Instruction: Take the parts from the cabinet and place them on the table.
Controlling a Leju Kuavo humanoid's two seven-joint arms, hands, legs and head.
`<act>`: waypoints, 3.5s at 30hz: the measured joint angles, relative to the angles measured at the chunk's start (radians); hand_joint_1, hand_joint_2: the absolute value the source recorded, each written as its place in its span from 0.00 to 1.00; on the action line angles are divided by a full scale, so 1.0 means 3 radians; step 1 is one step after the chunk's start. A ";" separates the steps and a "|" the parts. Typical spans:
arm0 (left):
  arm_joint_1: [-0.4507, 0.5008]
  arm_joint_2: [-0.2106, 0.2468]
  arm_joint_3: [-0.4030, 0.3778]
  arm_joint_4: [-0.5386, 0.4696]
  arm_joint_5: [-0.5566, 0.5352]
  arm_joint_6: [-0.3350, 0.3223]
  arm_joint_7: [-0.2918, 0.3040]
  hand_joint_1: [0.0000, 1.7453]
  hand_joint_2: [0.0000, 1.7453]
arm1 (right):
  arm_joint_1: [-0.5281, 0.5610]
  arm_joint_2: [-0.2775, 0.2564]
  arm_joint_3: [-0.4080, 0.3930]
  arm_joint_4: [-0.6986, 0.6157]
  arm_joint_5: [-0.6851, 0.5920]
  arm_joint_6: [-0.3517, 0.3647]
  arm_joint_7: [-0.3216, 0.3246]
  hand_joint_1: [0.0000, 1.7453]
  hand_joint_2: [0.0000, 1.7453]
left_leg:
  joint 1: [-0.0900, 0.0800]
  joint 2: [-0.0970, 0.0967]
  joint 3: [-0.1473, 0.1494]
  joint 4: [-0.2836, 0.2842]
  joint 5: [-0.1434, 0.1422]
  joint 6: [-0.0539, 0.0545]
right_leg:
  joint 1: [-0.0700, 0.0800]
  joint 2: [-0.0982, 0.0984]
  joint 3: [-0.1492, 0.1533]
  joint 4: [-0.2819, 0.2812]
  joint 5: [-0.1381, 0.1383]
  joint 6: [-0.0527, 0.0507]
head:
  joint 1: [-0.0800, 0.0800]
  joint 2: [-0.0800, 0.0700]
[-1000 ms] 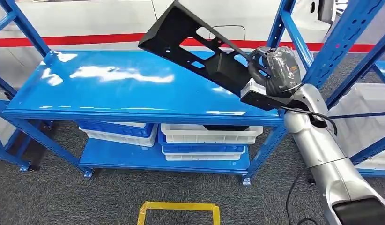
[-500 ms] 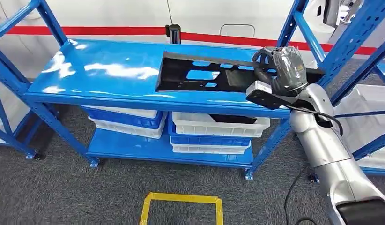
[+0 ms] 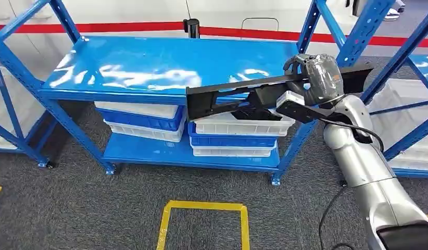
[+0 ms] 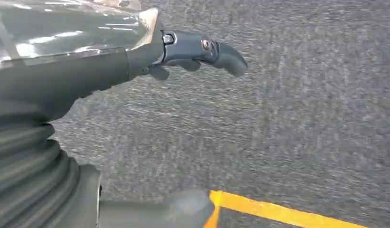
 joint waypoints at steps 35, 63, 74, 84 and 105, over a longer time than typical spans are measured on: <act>0.0023 0.0013 0.0003 -0.0001 -0.0024 -0.0009 0.0064 0.00 1.00 | 0.0527 -0.0020 -0.0247 -0.0259 -0.0149 -0.0173 -0.0087 1.00 1.00 | 0.0080 0.0007 -0.0028 0.0650 0.0053 -0.0083 | 0.0001 -0.0001 -0.0106 0.0001 0.0078 0.0040 | -0.0006 0.0000; 0.0020 0.0025 0.0055 -0.0006 -0.0025 -0.0062 -0.0020 0.00 1.00 | 0.0723 0.0041 -0.0622 -0.0310 -0.0172 -0.0217 -0.0134 1.00 1.00 | 0.0037 0.0004 -0.0094 0.0572 -0.0214 -0.0053 | -0.0017 0.0006 0.0032 -0.0011 -0.0010 0.0031 | 0.0008 0.0000; 0.0005 0.0038 0.0053 -0.0006 -0.0094 -0.0100 -0.0038 0.00 1.00 | 0.0899 -0.0026 -0.0823 -0.0445 -0.0112 -0.0249 -0.0112 1.00 1.00 | 0.0067 0.0005 0.0506 -0.0360 0.0136 0.0073 | 0.0014 0.0012 -0.0168 0.0092 0.0033 0.0164 | 0.0010 0.0000; 0.0000 0.0046 0.0053 -0.0010 -0.0134 -0.0132 -0.0048 0.00 1.00 | 0.0997 -0.0090 -0.0938 -0.0529 -0.0053 -0.0248 -0.0095 1.00 1.00 | 0.0051 0.0013 0.0298 -0.0363 0.0336 0.0078 | -0.0055 0.0023 0.0104 0.0018 -0.0169 0.0252 | 0.0024 0.0000; -0.0010 0.0061 0.0052 -0.0014 -0.0153 -0.0132 -0.0046 0.00 1.00 | 0.0987 -0.0048 -0.0998 -0.0584 0.0083 -0.0136 -0.0041 1.00 1.00 | 0.0016 0.0002 0.0613 -0.0349 0.0053 0.0072 | 0.0036 0.0023 -0.0154 0.0055 0.0143 0.0093 | 0.0009 0.0000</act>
